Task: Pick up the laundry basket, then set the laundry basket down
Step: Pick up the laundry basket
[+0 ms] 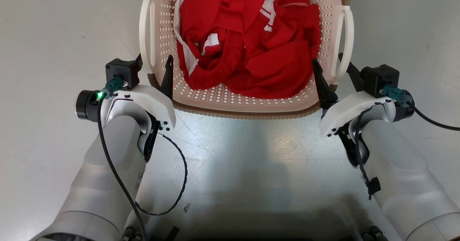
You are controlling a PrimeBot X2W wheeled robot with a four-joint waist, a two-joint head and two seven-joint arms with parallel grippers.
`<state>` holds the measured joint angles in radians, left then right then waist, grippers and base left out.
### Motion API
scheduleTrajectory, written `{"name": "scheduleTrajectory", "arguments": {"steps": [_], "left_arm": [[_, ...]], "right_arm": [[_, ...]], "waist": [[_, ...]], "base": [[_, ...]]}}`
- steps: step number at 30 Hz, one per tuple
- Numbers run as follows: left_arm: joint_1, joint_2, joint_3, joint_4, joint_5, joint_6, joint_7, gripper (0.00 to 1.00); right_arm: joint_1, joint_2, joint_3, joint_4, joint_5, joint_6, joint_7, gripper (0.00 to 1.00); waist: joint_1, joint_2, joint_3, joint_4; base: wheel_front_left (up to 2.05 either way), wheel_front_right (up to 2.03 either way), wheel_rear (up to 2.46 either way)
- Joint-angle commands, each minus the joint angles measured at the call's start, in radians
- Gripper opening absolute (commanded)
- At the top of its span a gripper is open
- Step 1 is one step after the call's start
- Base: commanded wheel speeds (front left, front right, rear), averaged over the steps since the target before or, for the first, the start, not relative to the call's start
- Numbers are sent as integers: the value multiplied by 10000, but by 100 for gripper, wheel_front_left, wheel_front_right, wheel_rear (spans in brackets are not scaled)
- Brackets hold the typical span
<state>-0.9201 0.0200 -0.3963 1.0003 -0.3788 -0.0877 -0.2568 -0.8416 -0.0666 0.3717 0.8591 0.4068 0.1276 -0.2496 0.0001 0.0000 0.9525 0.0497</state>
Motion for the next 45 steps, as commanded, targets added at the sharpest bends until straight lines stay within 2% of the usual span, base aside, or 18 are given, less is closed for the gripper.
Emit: {"name": "scheduleTrajectory", "arguments": {"steps": [1,27,28,29,30,31,45], "left_arm": [[138,302,117,-19,-54,89,-49,100],[3,302,-205,61,-346,208,-49,100],[-11,302,-241,48,-341,200,-49,99],[-18,302,-301,79,-342,175,-47,65],[-37,302,-344,86,-367,156,-47,36],[-56,302,-395,90,-400,133,-44,0],[-35,302,-1058,189,-1004,183,-43,0]], "right_arm": [[405,164,218,-29,159,31,-122,100],[183,164,617,312,873,31,-122,100],[176,164,658,350,943,31,-122,95],[158,164,700,378,1008,31,-122,72],[141,164,743,410,1066,31,-122,24],[132,164,807,477,1155,31,-122,0],[166,164,1376,857,1699,31,-122,0]], "waist": [[-1,0,16,9],[-1,0,31,48],[-1,0,46,49],[-1,0,63,45],[-1,0,85,42],[-1,0,105,40],[-1,0,-164,41]], "base": [[0,0,0],[0,0,0],[0,0,0],[0,0,0],[0,0,0],[0,0,0],[0,0,0]]}}
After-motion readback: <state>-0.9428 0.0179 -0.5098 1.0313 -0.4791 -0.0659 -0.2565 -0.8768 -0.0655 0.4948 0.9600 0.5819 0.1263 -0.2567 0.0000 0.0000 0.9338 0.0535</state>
